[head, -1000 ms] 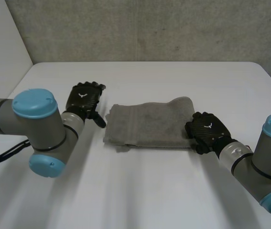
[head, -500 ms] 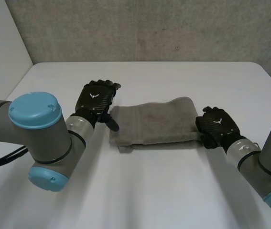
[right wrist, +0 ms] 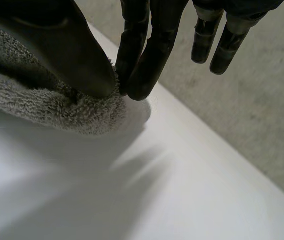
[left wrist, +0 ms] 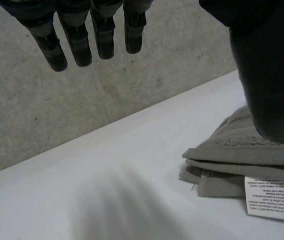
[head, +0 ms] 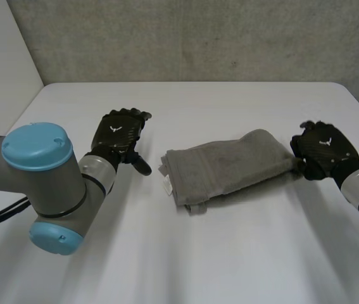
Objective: Fold the towel.
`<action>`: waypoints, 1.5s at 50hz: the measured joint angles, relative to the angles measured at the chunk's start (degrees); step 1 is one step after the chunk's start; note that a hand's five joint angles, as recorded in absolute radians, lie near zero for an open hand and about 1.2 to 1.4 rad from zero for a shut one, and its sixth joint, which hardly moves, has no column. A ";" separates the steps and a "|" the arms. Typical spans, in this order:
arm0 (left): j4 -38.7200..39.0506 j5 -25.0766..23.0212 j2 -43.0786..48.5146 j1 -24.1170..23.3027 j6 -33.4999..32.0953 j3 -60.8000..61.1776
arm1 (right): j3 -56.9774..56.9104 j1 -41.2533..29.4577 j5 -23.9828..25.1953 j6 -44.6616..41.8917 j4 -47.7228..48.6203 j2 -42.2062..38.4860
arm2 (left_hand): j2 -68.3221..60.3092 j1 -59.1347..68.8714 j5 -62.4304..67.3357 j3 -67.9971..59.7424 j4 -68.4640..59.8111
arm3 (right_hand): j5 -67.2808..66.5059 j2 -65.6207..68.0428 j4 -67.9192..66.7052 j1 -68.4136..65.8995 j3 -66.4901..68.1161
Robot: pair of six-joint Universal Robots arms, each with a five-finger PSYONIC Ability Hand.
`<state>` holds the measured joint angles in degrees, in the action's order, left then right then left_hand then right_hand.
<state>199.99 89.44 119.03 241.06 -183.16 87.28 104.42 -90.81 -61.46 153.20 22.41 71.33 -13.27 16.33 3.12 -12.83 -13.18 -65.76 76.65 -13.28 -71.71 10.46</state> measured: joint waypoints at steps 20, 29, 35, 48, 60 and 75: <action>0.11 0.14 -2.20 0.69 0.08 0.98 | -9.62 -23.63 -0.99 -0.40 0.84 -2.16 | 0.00 0.00 0.00 0.00 0.00 | 0.01 0.02 0.00 -0.61 0.00; 0.14 0.12 -2.80 1.38 0.09 1.41 | -12.23 -32.35 -1.04 -0.64 0.84 -5.92 | 0.00 0.00 0.00 0.00 0.00 | 0.01 0.03 0.00 -0.61 0.00; 0.31 0.12 -2.85 1.54 0.09 1.41 | -12.06 -35.13 -0.64 -1.86 0.85 -8.44 | 0.00 0.00 0.00 0.00 0.00 | 0.01 0.03 0.00 -0.62 0.00; 0.62 0.12 -2.64 1.09 0.09 1.30 | -11.92 -35.13 -1.43 -4.33 -0.22 -10.79 | 0.00 0.00 0.00 0.00 0.00 | 48.76 -44.26 0.00 42.82 0.00; 1.28 0.16 -1.57 -1.01 3.02 -2.02 | -11.32 -28.85 -1.75 11.71 -3.97 -3.21 | 0.00 0.00 0.00 0.00 0.00 | 62.09 -71.73 0.00 66.19 0.00; -4.97 0.02 3.86 -5.79 18.74 -6.70 | -24.40 -18.69 2.08 28.19 -14.08 -12.14 | 0.00 0.00 0.00 0.00 0.00 | 62.09 -71.73 0.00 66.19 0.00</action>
<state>195.02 89.46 122.90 235.27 -164.42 80.58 80.03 -109.50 -59.38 181.39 8.33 59.19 -13.27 16.33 3.12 -12.83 -13.18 -3.67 4.91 -13.28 -5.52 10.46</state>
